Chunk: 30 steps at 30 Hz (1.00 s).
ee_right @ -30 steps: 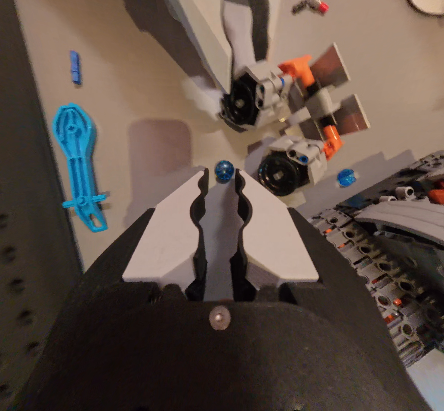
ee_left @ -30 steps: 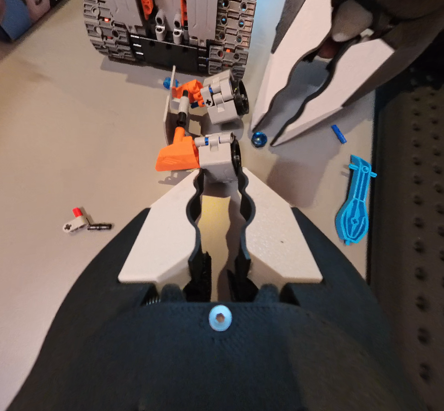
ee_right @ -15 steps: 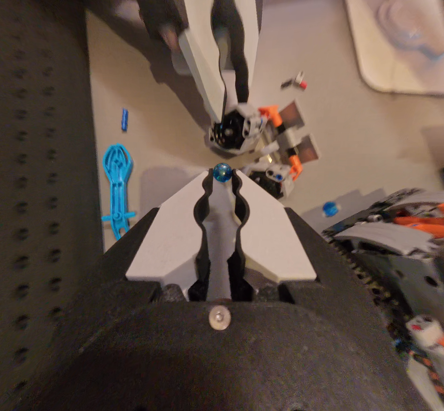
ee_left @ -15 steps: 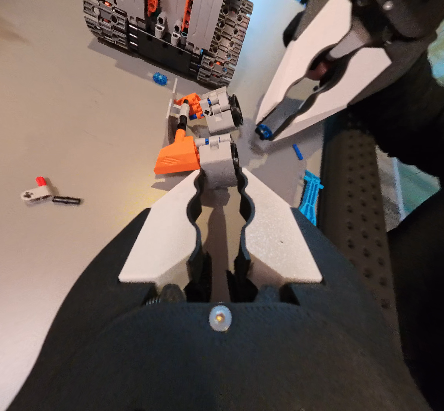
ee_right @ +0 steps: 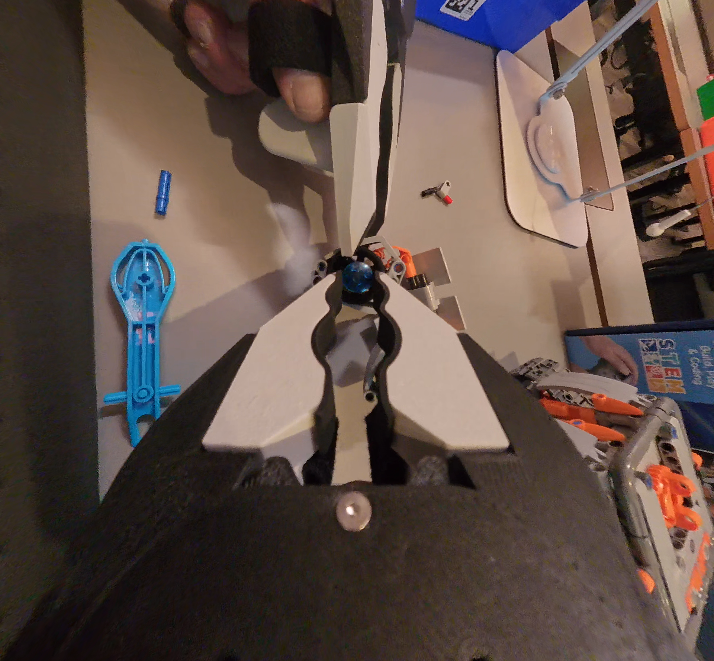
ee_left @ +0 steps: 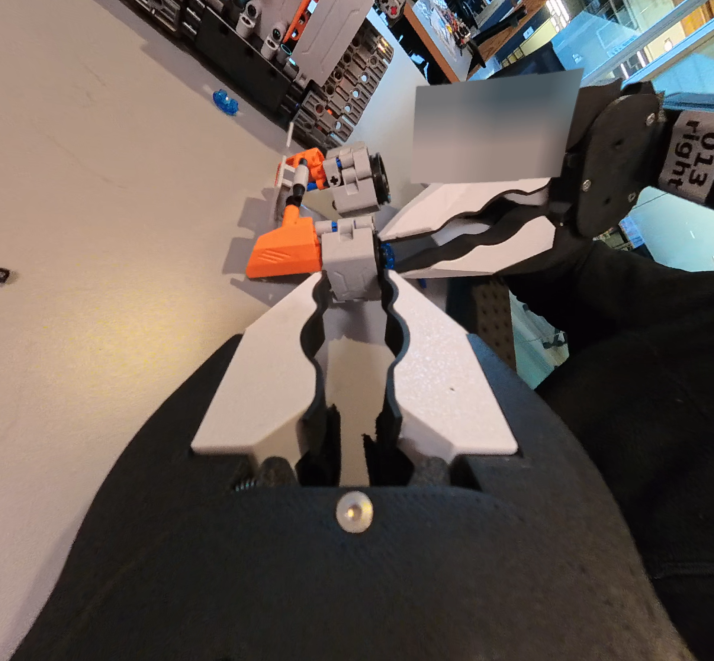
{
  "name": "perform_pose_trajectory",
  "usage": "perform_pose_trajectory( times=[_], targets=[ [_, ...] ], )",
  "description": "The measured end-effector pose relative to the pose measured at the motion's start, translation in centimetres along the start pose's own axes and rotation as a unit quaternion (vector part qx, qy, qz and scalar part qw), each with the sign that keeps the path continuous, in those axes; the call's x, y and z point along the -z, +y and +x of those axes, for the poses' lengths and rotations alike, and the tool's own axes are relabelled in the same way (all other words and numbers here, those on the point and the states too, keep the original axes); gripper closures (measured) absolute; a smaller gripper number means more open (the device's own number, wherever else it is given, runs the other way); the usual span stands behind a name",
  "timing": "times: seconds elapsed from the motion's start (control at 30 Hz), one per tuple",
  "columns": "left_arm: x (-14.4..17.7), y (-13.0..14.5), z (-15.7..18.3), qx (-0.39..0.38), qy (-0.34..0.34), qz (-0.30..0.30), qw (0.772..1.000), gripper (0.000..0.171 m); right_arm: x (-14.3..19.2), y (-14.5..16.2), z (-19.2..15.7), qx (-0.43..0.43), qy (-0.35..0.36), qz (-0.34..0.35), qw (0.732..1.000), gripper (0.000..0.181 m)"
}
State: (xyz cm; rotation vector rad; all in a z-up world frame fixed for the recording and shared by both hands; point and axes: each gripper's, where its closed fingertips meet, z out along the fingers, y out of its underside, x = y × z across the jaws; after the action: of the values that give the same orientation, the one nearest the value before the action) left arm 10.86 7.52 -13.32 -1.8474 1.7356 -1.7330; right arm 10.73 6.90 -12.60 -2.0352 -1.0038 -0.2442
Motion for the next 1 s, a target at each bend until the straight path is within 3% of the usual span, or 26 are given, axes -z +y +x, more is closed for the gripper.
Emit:
perform_pose_trajectory(
  times=[0.43,0.7,1.0],
  targets=[
    [-0.5,0.3,-0.5,0.017,-0.008,-0.01,1.0,0.148,-0.5,0.8,-0.4,0.029,0.001,0.0,1.0,0.169],
    [-0.6,0.5,-1.2,0.028,-0.012,-0.027,0.999,0.149,-1.2,1.4,-0.3,0.12,0.03,0.017,0.992,0.169],
    [-0.5,0.3,-1.5,0.03,-0.009,-0.031,0.999,0.149,-1.5,1.5,-0.1,0.162,0.056,0.032,0.985,0.169]
  ],
)
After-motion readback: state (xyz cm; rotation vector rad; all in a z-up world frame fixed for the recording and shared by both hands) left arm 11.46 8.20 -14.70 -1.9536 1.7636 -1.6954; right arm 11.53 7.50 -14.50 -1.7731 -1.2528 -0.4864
